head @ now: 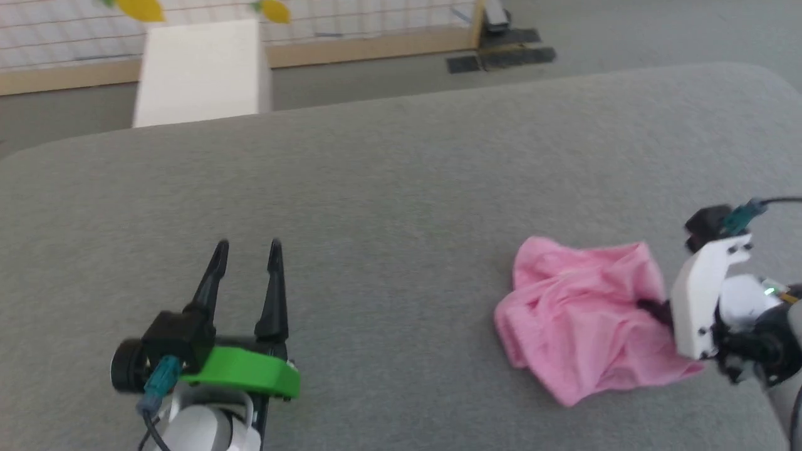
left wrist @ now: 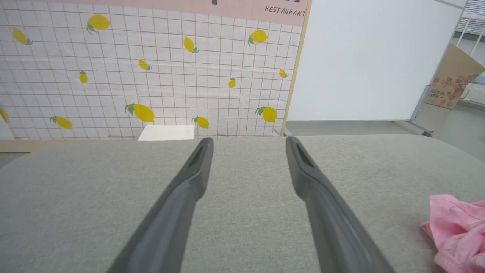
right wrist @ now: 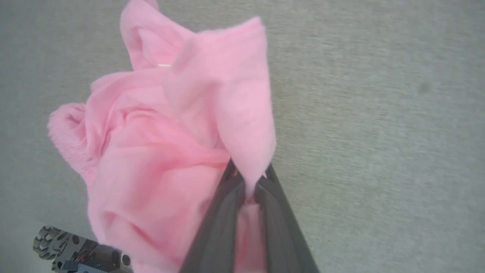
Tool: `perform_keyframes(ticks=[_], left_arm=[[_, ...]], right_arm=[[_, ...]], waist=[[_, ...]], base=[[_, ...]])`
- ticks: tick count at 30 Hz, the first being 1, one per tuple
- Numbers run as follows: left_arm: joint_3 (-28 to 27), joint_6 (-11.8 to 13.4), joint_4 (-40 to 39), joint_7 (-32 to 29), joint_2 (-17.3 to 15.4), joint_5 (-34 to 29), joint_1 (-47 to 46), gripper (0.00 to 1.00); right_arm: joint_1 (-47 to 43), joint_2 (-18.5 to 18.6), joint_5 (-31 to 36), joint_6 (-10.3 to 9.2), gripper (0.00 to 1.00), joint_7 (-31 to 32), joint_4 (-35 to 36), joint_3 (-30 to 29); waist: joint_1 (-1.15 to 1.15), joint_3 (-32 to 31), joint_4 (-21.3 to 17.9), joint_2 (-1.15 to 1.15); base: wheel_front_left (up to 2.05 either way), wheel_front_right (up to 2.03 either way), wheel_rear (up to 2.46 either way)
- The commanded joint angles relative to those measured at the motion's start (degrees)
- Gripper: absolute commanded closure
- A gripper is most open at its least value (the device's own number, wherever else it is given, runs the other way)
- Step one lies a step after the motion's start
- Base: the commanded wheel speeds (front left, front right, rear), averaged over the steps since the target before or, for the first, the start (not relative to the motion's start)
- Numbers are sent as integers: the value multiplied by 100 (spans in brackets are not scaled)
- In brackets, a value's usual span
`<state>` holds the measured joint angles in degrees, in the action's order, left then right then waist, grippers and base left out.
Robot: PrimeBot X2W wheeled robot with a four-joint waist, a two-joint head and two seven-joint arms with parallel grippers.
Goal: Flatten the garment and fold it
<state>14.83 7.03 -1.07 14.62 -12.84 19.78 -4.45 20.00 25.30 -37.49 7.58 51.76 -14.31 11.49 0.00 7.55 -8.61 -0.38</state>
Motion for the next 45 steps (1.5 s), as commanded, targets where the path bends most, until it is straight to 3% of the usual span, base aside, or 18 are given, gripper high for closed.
perform_keyframes(ticks=[1, 8, 19, 20, 21, 22, 30, 36, 45], left_arm=[[35, -33, -95, -40, -54, -74, -195, 0], [239, -184, -634, -389, -273, -363, -879, 0], [382, -380, -1011, -776, -513, -659, -1839, 0], [394, -383, -1016, -779, -507, -665, -1873, 0], [401, -382, -1015, -776, -504, -670, -1904, 0], [404, -380, -1011, -770, -498, -668, -1920, 0], [407, -322, -892, -671, -457, -607, -1867, 0], [382, -263, -627, -427, -350, -428, -1598, 0], [230, -32, -311, -169, -159, -138, -893, 0]], right_arm=[[188, 93, 119, -9, 100, -24, -71, -80], [867, 403, 664, -9, 100, -533, -753, -490], [1947, 373, 1629, -9, 100, -2220, -2177, -1362], [2013, 359, 1742, -9, 84, -2370, -2297, -1430], [2087, 334, 1897, -9, 49, -2556, -2440, -1497], [2135, 315, 2017, -9, 0, -2697, -2543, -1532], [2425, 183, 3194, -9, 0, -4052, -3223, -2131], [2045, 83, 4023, -9, 0, -4828, -3398, -2504], [838, -161, 4046, -9, 0, -5675, -2363, -2972]], waist=[[0, 697, -803, 38], [0, 1726, -1289, 38], [0, 2784, -1087, 38], [0, 2811, -1057, 38], [0, 2828, -1032, 38], [0, 2837, -1012, 38], [0, 2707, -957, 38], [0, 2029, -947, 38], [0, 878, -780, 38]], base=[[0, 0, 0], [0, 0, 0], [0, 0, 0], [0, 0, 0], [0, 0, 0], [0, 0, 0], [0, 0, 0], [0, 0, 0], [0, 0, 0]])
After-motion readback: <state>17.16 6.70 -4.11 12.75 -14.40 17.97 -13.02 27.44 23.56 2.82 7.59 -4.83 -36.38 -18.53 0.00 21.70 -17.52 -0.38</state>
